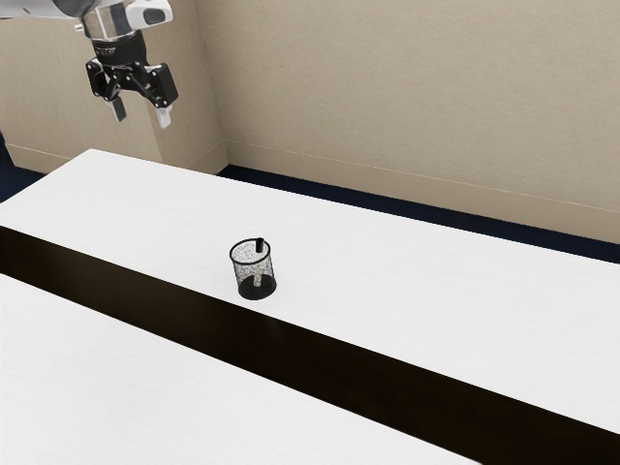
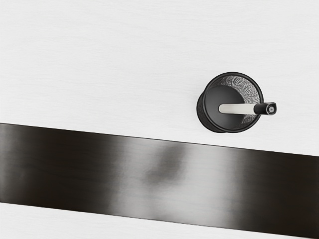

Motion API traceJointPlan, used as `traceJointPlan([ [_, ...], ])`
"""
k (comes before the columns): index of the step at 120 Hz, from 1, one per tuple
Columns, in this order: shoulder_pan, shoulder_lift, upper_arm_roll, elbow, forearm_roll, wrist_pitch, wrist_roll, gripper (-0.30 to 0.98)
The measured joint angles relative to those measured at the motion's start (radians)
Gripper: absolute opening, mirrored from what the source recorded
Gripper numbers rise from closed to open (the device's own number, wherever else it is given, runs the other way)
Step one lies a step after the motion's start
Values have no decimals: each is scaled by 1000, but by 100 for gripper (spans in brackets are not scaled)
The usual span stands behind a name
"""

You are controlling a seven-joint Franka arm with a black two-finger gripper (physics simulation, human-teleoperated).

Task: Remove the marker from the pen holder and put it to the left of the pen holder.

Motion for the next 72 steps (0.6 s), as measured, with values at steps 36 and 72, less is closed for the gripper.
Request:
traceJointPlan([
  [36, 2, 29, -16, 24, 0, 27, -1, 69],
  [72, -11, 283, -97, 36, -17, 415, -50, 69],
])
